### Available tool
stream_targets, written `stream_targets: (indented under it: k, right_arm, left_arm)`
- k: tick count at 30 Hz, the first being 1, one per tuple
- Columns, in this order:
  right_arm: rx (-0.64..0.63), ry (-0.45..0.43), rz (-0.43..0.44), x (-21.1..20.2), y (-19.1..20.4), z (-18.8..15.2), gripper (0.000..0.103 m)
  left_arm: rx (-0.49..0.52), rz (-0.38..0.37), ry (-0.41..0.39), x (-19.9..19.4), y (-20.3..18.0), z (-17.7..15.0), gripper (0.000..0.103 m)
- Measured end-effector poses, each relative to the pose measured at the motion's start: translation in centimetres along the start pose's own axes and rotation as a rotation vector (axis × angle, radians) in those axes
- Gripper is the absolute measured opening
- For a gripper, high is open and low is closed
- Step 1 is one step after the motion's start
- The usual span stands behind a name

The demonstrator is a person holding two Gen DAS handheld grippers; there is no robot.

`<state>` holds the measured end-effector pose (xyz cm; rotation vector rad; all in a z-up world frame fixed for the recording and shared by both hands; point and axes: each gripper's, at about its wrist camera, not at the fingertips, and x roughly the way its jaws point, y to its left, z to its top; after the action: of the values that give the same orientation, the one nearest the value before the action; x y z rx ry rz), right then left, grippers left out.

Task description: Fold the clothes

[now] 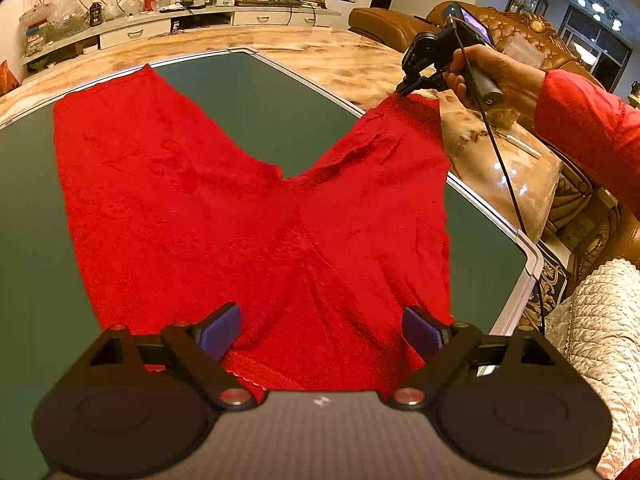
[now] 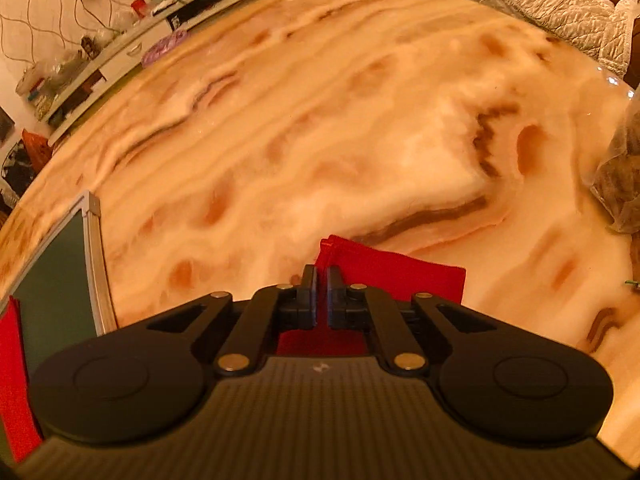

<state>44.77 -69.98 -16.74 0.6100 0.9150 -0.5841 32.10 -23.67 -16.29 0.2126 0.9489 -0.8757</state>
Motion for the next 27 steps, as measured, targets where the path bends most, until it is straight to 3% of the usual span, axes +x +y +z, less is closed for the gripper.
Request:
stream_targets:
  k: [10, 17, 20, 22, 24, 27]
  right_arm:
    - [0.159, 0.009, 0.085, 0.5, -2.8, 0.6, 0.006]
    - [0.231, 0.0, 0.098, 1.1, -3.2, 0.8, 0.006]
    - [0.204, -0.003, 0.075, 1.2, -2.6, 0.8, 0.008]
    - [0.158, 0.002, 0.071, 0.9, -1.9, 0.7, 0.021]
    - [0.101, 0.011, 0.09, 0.0, -1.2, 0.0, 0.028]
    - [-0.03, 0.048, 0.116, -2.1, 0.5, -2.4, 0.028]
  left_arm:
    - [0.002, -0.002, -0.007, 0.0, -0.1, -0.1, 0.092]
    - [0.002, -0.004, -0.01, -0.1, -0.1, -0.3, 0.092]
    - [-0.003, -0.006, -0.014, -0.1, -0.2, -0.4, 0.093]
    - [-0.005, -0.008, -0.015, -0.2, -0.2, -0.4, 0.093]
    - [-0.009, -0.01, -0.015, -0.2, -0.2, -0.3, 0.093]
    - [-0.014, -0.013, -0.014, -0.2, -0.1, -0.2, 0.093]
